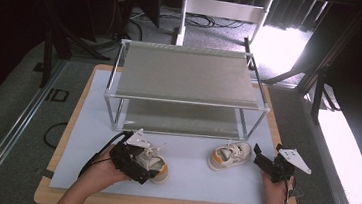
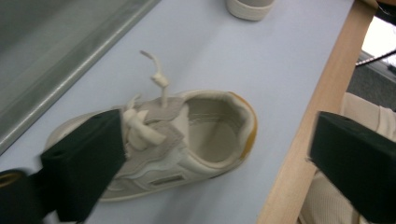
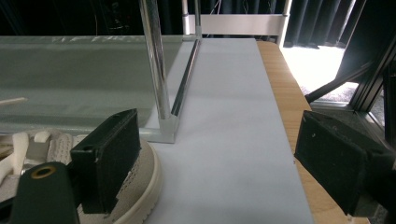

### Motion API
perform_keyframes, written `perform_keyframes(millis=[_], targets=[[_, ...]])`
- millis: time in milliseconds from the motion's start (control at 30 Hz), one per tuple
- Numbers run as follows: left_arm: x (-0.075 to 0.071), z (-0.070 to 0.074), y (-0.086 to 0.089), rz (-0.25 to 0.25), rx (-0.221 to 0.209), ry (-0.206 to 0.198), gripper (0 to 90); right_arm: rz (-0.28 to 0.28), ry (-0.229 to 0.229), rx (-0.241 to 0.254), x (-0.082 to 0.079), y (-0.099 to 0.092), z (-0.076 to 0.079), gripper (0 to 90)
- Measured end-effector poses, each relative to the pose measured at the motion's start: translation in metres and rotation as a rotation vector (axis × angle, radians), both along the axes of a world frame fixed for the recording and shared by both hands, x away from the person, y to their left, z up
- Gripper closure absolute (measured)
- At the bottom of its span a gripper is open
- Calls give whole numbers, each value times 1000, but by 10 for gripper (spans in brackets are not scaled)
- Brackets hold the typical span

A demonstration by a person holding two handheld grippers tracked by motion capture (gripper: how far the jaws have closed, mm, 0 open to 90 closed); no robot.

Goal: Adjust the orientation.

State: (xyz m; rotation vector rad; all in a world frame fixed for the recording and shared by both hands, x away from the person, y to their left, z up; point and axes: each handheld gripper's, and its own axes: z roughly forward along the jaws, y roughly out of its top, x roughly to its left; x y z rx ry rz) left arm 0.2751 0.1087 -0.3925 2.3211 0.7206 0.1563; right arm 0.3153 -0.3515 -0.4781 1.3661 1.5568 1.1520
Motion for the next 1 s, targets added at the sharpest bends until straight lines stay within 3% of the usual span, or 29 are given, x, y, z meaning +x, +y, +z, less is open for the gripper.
perform_keyframes(millis=[100, 200, 333, 433, 533, 667, 700, 767, 867, 1000], targets=[[1, 0, -7, -17, 28, 10, 52, 0, 0, 5, 0, 0, 0, 136], [1, 0, -14, -46, 53, 28, 139, 1, 1, 7, 0, 0, 0, 137], [2, -3, -24, -77, 102, 33, 189, 2, 2, 8, 0, 0, 0, 137], [3, -6, -32, -101, 135, 57, 197, 4, 4, 10, 0, -1, 0, 137], [3, -8, -38, -136, 176, 82, 261, 5, 5, 11, 0, -1, 0, 137], [5, -12, -45, -142, 225, 110, 271, 6, 6, 12, 0, -1, 0, 138], [6, -12, -46, -140, 232, 110, 327, 6, 6, 12, 0, -1, 0, 138], [7, -12, -49, -140, 249, 119, 331, 7, 6, 13, 0, -1, 0, 139], [10, -12, -54, -157, 305, 134, 369, 8, 6, 14, 1, -1, 0, 139], [15, -13, -58, -153, 329, 163, 437, 11, 6, 12, 1, -1, 0, 140]])
